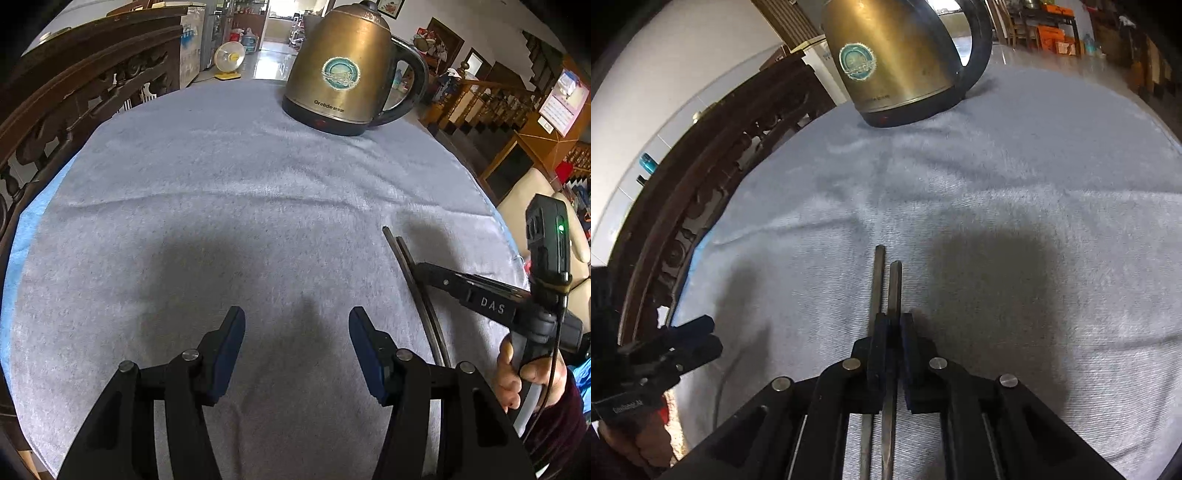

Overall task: Organize utensils
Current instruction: 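Close the left gripper on the last dark chopstick while the right gripper lifts its chopstick, then carry both chopsticks over the cup and lower them into it with both grippers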

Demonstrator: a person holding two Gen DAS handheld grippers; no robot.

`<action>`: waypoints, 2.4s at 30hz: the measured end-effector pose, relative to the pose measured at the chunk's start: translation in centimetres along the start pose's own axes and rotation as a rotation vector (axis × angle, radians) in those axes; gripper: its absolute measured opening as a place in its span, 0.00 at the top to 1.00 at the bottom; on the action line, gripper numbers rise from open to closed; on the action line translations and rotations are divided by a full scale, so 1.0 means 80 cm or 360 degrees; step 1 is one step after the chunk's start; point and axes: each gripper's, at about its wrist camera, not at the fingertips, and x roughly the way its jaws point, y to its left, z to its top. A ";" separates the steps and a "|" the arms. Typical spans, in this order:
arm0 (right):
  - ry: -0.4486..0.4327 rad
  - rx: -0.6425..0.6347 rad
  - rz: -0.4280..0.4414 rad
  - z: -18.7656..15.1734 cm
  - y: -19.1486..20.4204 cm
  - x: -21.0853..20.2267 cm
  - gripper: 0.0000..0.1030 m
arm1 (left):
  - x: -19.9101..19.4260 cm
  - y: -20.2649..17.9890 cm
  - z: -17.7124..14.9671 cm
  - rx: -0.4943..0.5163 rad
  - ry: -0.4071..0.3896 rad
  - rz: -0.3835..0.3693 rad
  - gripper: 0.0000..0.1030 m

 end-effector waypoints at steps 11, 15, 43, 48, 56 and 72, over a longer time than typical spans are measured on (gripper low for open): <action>0.0116 0.0101 -0.0248 0.022 -0.050 -0.021 0.90 | 0.077 -0.084 0.062 0.0169 0.0178 -0.0168 0.42; 0.0171 0.0153 -0.0258 0.038 -0.059 -0.014 0.89 | 0.109 -0.113 0.075 0.0236 0.0314 -0.0123 0.42; 0.0259 -0.0030 -0.0495 0.015 -0.065 -0.043 0.91 | 0.105 -0.100 0.061 0.0500 0.0282 0.0005 0.88; 0.0163 0.0094 -0.0379 -0.005 -0.079 -0.071 0.93 | 0.088 -0.083 0.055 0.0432 0.0245 0.0091 0.95; -0.0211 0.0146 -0.0331 -0.044 -0.078 -0.182 0.93 | -0.033 -0.020 0.039 0.0226 -0.0089 0.0134 0.95; -0.0982 0.0031 -0.0450 -0.177 0.038 -0.425 0.93 | -0.313 0.000 -0.062 0.0150 -0.0771 0.0104 0.95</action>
